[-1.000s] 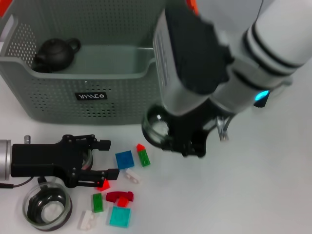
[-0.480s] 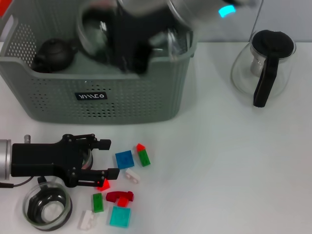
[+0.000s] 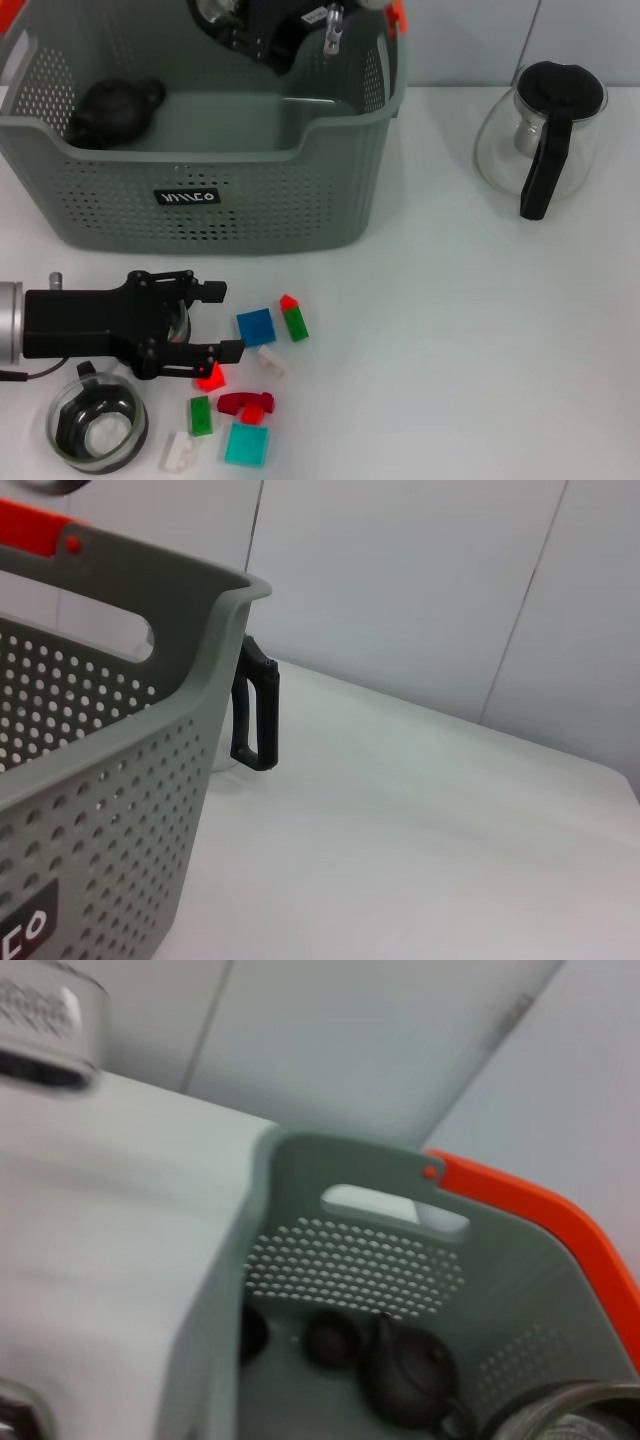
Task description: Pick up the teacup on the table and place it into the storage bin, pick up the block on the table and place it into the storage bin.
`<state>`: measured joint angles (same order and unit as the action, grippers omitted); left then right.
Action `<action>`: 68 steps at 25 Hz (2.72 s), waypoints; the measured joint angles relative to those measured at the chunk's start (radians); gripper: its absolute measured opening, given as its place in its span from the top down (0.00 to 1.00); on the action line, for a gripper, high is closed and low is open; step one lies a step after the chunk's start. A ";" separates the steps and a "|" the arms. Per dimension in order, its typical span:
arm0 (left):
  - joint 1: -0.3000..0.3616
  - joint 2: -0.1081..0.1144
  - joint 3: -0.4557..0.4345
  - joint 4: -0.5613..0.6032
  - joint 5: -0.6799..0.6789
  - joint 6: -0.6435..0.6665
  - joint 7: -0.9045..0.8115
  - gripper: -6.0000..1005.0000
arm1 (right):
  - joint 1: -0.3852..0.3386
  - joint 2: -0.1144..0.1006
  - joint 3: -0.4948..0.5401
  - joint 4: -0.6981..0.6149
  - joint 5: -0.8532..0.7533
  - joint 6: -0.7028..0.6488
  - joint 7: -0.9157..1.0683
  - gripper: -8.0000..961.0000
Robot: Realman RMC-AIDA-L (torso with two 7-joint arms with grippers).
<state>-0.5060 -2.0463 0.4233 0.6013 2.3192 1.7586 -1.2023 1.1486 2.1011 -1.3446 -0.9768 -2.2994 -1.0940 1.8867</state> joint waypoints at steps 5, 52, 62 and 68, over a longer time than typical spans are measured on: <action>0.005 0.000 -0.001 0.000 0.000 0.002 0.000 0.18 | 0.005 0.004 -0.010 0.138 0.063 0.129 -0.110 0.94; 0.001 0.002 -0.002 -0.003 0.002 -0.024 -0.006 0.18 | -0.005 0.011 -0.275 0.447 0.417 0.671 -0.370 0.85; 0.000 0.002 -0.001 -0.005 0.001 -0.026 -0.006 0.18 | -0.015 0.011 -0.277 0.447 0.417 0.671 -0.370 0.83; 0.002 0.002 -0.002 -0.004 0.000 -0.029 -0.008 0.18 | -0.021 0.011 -0.281 0.439 0.416 0.671 -0.361 0.81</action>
<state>-0.5043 -2.0448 0.4218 0.5978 2.3196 1.7299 -1.2104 1.1273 2.1123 -1.6256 -0.5374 -1.8834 -0.4232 1.5253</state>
